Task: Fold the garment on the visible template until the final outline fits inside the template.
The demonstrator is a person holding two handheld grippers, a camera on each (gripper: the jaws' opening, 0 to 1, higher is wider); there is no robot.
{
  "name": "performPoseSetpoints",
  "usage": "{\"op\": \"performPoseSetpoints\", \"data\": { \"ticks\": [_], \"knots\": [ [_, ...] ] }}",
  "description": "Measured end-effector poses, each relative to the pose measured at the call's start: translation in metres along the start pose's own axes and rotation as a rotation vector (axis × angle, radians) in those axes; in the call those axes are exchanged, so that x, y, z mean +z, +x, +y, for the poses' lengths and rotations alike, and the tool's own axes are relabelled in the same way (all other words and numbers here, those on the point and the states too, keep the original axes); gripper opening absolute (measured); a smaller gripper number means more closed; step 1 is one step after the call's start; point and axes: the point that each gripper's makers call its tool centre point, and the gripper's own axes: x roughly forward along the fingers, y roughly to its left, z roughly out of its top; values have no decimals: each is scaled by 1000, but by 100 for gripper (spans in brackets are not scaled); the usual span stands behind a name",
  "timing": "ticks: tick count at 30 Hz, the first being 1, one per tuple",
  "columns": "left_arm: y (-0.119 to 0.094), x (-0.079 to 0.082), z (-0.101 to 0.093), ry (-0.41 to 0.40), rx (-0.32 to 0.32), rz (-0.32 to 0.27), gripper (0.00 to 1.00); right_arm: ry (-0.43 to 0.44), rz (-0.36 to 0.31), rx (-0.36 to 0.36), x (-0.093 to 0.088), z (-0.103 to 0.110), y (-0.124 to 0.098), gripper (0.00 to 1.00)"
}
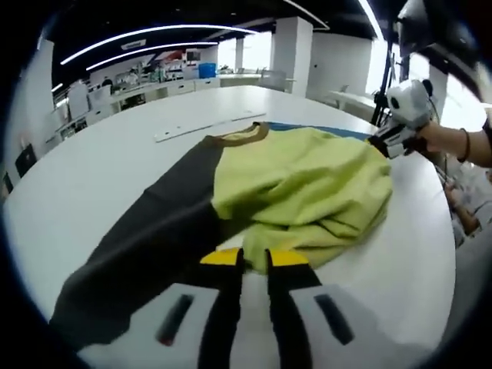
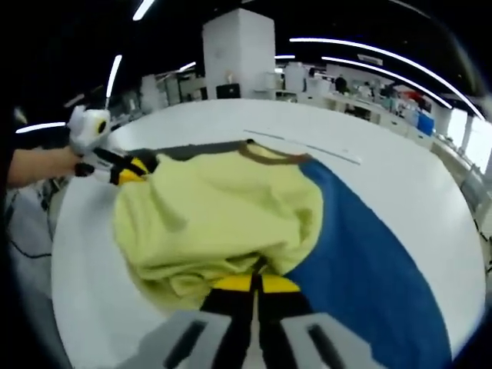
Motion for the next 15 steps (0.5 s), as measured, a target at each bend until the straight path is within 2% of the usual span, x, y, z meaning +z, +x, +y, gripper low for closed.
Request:
{"op": "performPoseSetpoints", "data": {
  "ticks": [1,2,8,11,13,15],
  "knots": [
    [-1,0,-2,8,-2,3,4,5,0,-1,0,0,0,0],
    [-1,-1,-9,-10,-32,13,1,3,1,2,2,2,0,0],
    [-8,-2,-11,39,18,51,0,63,-18,5,6,-1,-9,0],
    [-14,-2,-11,38,24,44,0,83,-20,4,9,2,-18,0],
    [-22,1,-15,28,25,36,0,101,-20,1,8,-5,-20,0],
    [-29,3,-19,30,30,32,0,110,-10,-1,6,2,-26,0]
  ]
}}
